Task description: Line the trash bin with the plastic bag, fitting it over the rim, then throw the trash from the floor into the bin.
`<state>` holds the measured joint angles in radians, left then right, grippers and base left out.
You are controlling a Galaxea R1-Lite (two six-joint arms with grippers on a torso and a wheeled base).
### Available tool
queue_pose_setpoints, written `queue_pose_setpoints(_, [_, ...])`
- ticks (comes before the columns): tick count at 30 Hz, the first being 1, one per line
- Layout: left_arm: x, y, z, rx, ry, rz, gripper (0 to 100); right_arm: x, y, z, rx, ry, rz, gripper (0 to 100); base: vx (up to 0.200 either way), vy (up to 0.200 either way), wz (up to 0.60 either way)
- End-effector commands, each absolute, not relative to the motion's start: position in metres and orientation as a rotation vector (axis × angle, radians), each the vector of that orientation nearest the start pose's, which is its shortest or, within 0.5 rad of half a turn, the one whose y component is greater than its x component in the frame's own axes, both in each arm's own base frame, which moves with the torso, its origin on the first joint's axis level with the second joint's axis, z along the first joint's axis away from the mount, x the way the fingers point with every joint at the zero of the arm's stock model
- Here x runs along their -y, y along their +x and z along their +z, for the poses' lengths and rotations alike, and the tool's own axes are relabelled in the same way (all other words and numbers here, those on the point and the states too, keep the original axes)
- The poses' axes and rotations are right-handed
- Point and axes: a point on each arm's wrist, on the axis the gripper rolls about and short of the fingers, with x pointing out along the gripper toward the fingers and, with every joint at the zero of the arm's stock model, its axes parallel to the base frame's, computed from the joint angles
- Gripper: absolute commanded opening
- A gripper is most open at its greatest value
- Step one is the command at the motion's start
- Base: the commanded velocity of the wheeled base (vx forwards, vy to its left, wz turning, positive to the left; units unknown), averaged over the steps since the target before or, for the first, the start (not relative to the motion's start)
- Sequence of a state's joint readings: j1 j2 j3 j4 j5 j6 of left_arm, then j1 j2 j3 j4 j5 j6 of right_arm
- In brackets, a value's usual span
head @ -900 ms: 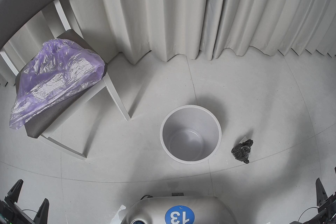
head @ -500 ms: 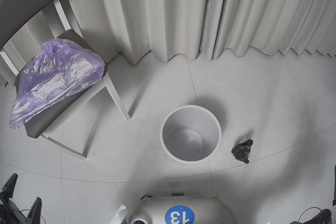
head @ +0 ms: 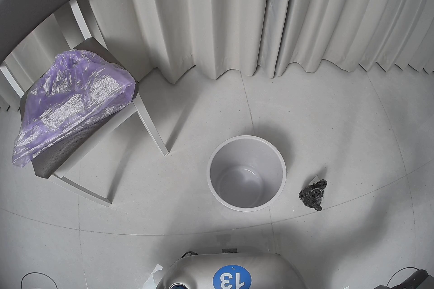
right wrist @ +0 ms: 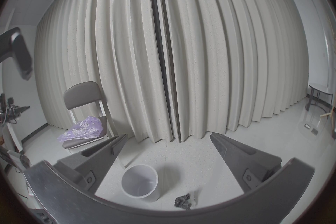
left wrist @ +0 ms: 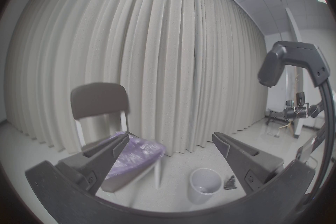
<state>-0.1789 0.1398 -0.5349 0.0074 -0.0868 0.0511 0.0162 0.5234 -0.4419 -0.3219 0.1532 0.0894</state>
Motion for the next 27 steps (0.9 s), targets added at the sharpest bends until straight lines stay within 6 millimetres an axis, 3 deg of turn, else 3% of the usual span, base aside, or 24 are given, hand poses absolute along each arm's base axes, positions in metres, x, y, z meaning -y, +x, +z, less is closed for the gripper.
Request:
queue_pose_setpoints(1, [-0.006,-0.015,0.289,0.19,0.194,-0.016,100,-0.01,0.101,0.266,0.17,0.03,0.196,100,0.0,0.0,0.0])
queue_pose_setpoints(3, [-0.005,-0.006,0.292,0.162,0.211,0.021,100,-0.011,0.102,0.262,0.162,0.038,0.193,100,0.0,0.0,0.0])
queue_pose_setpoints(4, [-0.003,0.015,0.299,0.096,0.272,0.083,100,-0.016,0.106,0.257,0.144,0.046,0.219,100,0.0,0.0,0.0])
queue_pose_setpoints(7, [-0.002,0.035,0.3,0.025,0.381,0.147,100,-0.022,0.115,0.25,0.102,0.05,0.248,100,0.0,0.0,0.0])
queue_pose_setpoints(16, [-0.008,0.088,0.275,-0.25,0.552,0.224,100,-0.023,0.117,0.242,0.054,0.121,0.26,100,0.0,0.0,0.0])
queue_pose_setpoints(21, [-0.018,0.102,0.273,-0.331,0.638,0.289,100,-0.024,0.123,0.239,0.027,0.133,0.26,100,0.0,0.0,0.0])
queue_pose_setpoints(27, [-0.048,0.119,0.266,-0.463,0.674,0.392,100,-0.026,0.135,0.233,-0.028,0.197,0.266,100,0.0,0.0,0.0])
